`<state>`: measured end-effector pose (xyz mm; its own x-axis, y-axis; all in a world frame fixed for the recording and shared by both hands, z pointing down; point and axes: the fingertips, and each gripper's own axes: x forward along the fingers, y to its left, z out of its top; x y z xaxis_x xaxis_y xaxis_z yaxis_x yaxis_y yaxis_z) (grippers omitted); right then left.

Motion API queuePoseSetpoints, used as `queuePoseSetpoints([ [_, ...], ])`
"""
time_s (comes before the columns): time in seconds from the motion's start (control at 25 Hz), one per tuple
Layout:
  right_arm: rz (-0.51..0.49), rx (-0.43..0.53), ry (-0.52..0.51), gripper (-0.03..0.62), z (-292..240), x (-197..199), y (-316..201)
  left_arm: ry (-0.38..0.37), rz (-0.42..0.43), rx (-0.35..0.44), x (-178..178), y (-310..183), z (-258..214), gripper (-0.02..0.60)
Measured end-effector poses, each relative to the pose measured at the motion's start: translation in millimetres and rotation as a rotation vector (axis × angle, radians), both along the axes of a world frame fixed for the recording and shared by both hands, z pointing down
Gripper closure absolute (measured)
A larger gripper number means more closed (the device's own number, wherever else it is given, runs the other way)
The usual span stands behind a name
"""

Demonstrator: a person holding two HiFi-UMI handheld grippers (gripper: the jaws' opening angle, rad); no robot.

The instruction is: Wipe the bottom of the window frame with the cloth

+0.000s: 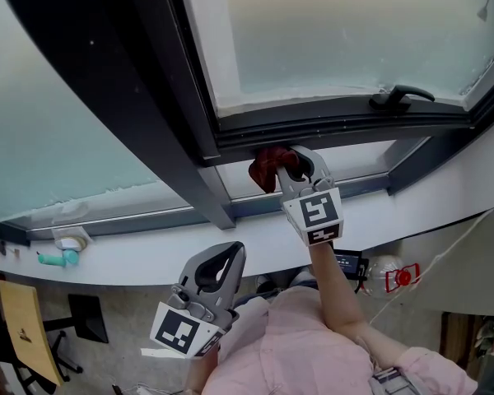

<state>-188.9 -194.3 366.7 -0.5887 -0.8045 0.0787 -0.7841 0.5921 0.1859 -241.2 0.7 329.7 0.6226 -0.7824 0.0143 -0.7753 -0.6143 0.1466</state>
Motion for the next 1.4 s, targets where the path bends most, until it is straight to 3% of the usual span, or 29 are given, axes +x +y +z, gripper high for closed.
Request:
queuePoseSetpoints([
  [0.56, 0.072, -0.035, -0.042, 0.540, 4, 37, -9, 0.000, 0.007, 0.006, 10, -2, -2, 0.581],
  [1.4, 0.247, -0.045, -0.079, 0.539, 2, 89, -20, 0.007, -0.028, 0.019, -13, 11, -4, 0.581],
])
